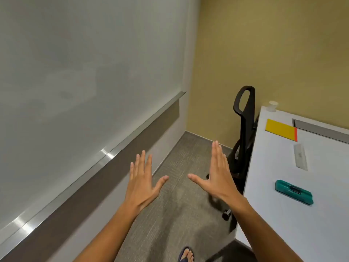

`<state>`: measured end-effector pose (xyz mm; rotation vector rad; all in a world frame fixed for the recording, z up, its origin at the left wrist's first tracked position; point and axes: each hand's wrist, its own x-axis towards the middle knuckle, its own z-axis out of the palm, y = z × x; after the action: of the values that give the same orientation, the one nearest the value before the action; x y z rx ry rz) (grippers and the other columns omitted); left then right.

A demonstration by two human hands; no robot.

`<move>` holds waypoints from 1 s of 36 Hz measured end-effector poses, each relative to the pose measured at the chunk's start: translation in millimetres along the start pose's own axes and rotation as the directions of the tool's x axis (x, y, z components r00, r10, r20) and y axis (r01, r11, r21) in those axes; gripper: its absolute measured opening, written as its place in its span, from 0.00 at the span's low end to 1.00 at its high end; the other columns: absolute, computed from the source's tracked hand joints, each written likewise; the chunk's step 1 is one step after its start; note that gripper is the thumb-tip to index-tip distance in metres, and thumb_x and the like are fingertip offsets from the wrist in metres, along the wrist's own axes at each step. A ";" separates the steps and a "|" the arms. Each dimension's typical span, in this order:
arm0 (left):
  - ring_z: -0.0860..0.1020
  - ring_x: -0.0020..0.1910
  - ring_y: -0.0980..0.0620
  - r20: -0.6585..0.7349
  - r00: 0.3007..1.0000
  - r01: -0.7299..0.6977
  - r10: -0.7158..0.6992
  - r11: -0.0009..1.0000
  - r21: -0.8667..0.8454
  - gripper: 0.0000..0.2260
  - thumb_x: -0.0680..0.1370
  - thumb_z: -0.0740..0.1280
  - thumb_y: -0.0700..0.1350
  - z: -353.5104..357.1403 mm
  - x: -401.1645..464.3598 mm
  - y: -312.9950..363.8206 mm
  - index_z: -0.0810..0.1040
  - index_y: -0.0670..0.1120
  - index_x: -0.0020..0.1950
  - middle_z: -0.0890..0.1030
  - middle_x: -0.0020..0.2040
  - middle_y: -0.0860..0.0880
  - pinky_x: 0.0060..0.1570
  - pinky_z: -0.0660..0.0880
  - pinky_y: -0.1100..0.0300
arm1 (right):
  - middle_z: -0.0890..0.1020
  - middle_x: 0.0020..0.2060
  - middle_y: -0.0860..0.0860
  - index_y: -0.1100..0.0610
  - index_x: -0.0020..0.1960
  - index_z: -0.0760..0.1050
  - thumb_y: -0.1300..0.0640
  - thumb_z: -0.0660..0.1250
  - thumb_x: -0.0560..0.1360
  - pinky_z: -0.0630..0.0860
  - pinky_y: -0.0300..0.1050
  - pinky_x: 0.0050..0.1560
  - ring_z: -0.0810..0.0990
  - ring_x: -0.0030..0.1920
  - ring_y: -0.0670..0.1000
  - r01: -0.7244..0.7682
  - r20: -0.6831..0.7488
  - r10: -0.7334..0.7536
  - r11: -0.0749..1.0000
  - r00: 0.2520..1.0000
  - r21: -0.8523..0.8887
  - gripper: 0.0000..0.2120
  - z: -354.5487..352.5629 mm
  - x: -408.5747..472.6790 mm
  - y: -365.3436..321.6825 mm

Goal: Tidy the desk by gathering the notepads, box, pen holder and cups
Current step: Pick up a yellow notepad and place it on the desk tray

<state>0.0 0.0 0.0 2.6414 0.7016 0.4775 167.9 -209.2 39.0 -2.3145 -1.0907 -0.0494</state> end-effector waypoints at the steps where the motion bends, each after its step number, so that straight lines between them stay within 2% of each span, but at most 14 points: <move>1: 0.34 0.80 0.51 0.007 1.000 0.006 -0.006 1.000 -0.011 0.43 0.75 0.48 0.75 1.7 8.0 -1.0 0.39 0.52 0.81 0.38 0.82 0.49 0.79 0.40 0.46 | 0.31 0.80 0.44 0.47 0.80 0.27 0.21 0.62 0.69 0.40 0.55 0.80 0.33 0.81 0.46 -0.001 -0.020 0.001 0.999 1.000 0.035 0.61 1.4 6.6 5.7; 7: 0.34 0.79 0.54 0.004 0.999 0.045 -0.045 0.998 -0.037 0.42 0.75 0.49 0.76 15.8 71.9 -7.2 0.36 0.56 0.80 0.36 0.81 0.52 0.79 0.41 0.46 | 0.32 0.81 0.43 0.47 0.81 0.28 0.21 0.63 0.69 0.44 0.60 0.82 0.34 0.81 0.46 -0.063 -0.010 0.064 0.993 0.998 0.100 0.61 2.7 64.3 40.5; 13: 0.34 0.79 0.54 0.049 0.999 0.022 -0.021 1.000 -0.013 0.43 0.75 0.48 0.76 32.9 138.4 -12.5 0.38 0.55 0.80 0.36 0.81 0.52 0.79 0.41 0.46 | 0.34 0.81 0.44 0.46 0.81 0.29 0.21 0.61 0.69 0.46 0.62 0.81 0.34 0.81 0.46 -0.089 0.001 0.089 0.990 0.996 0.108 0.59 5.6 119.6 75.1; 19: 0.34 0.79 0.55 0.066 0.998 0.015 -0.009 0.995 -0.102 0.43 0.74 0.48 0.76 49.6 200.2 -2.9 0.39 0.55 0.80 0.37 0.81 0.53 0.78 0.39 0.49 | 0.34 0.81 0.43 0.46 0.81 0.30 0.23 0.63 0.70 0.44 0.60 0.81 0.33 0.81 0.45 -0.125 0.017 0.124 0.983 0.992 0.135 0.58 14.8 167.2 90.4; 24: 0.35 0.79 0.58 0.099 0.995 0.020 0.005 0.967 -0.254 0.43 0.75 0.51 0.75 73.4 257.8 0.6 0.42 0.54 0.81 0.38 0.81 0.55 0.78 0.40 0.50 | 0.33 0.81 0.41 0.44 0.81 0.29 0.22 0.62 0.71 0.45 0.58 0.81 0.33 0.80 0.43 -0.176 0.028 0.173 0.970 0.984 0.165 0.57 29.7 205.7 100.8; 30: 0.35 0.79 0.59 0.120 0.987 -0.060 0.106 0.938 -0.340 0.44 0.73 0.50 0.77 91.7 345.4 -2.6 0.42 0.55 0.81 0.37 0.81 0.57 0.77 0.41 0.51 | 0.34 0.80 0.37 0.39 0.80 0.29 0.22 0.62 0.70 0.49 0.58 0.81 0.35 0.80 0.40 -0.252 -0.029 0.261 0.950 0.965 0.185 0.55 43.1 262.0 115.3; 36: 0.36 0.79 0.58 0.156 0.968 -0.121 0.198 0.907 -0.402 0.43 0.73 0.50 0.76 95.2 436.1 -4.8 0.43 0.55 0.82 0.39 0.82 0.55 0.79 0.46 0.45 | 0.36 0.80 0.35 0.36 0.80 0.31 0.24 0.65 0.71 0.52 0.61 0.81 0.37 0.81 0.40 -0.328 -0.133 0.358 0.922 0.924 0.205 0.53 39.4 324.6 119.8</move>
<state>394.1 209.2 13.1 2.3313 0.2901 0.3538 462.1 -23.0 34.9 -2.2568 -0.5677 -0.0092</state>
